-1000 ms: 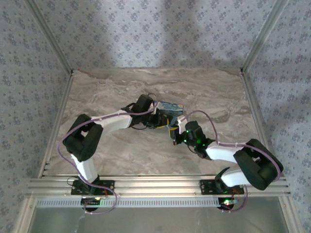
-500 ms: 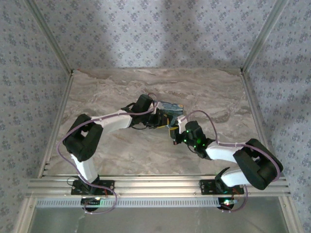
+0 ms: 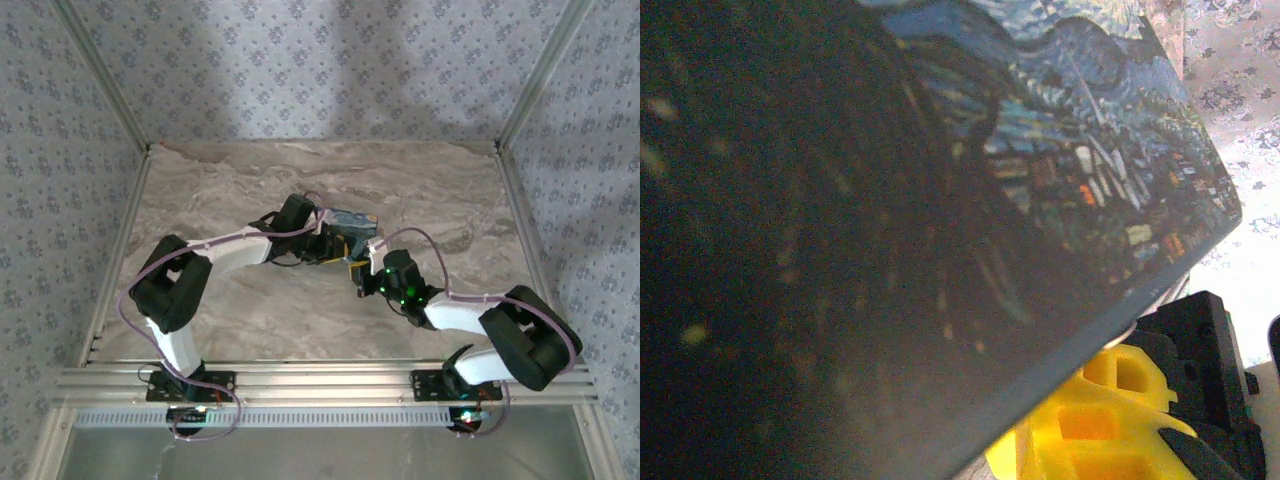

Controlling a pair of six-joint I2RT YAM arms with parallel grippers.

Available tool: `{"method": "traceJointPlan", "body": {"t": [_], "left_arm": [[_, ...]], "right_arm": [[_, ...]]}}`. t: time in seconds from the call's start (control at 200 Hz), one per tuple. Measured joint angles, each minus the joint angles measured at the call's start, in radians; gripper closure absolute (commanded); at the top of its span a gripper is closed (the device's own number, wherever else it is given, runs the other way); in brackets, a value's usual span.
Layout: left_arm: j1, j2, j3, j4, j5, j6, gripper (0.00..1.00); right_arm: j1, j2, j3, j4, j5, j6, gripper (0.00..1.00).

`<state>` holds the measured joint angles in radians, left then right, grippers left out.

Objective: Unlock the padlock with the key

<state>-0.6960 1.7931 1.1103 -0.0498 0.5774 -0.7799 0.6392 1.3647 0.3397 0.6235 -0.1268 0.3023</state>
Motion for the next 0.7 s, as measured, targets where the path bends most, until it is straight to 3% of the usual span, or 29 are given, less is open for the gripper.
{"method": "traceJointPlan", "body": {"t": [0.7], "left_arm": [[0.0,0.0,0.0,0.015,0.002,-0.017,0.76]], "right_arm": [[-0.008,0.006,-0.006,0.034,-0.023,0.027,1.0]]}}
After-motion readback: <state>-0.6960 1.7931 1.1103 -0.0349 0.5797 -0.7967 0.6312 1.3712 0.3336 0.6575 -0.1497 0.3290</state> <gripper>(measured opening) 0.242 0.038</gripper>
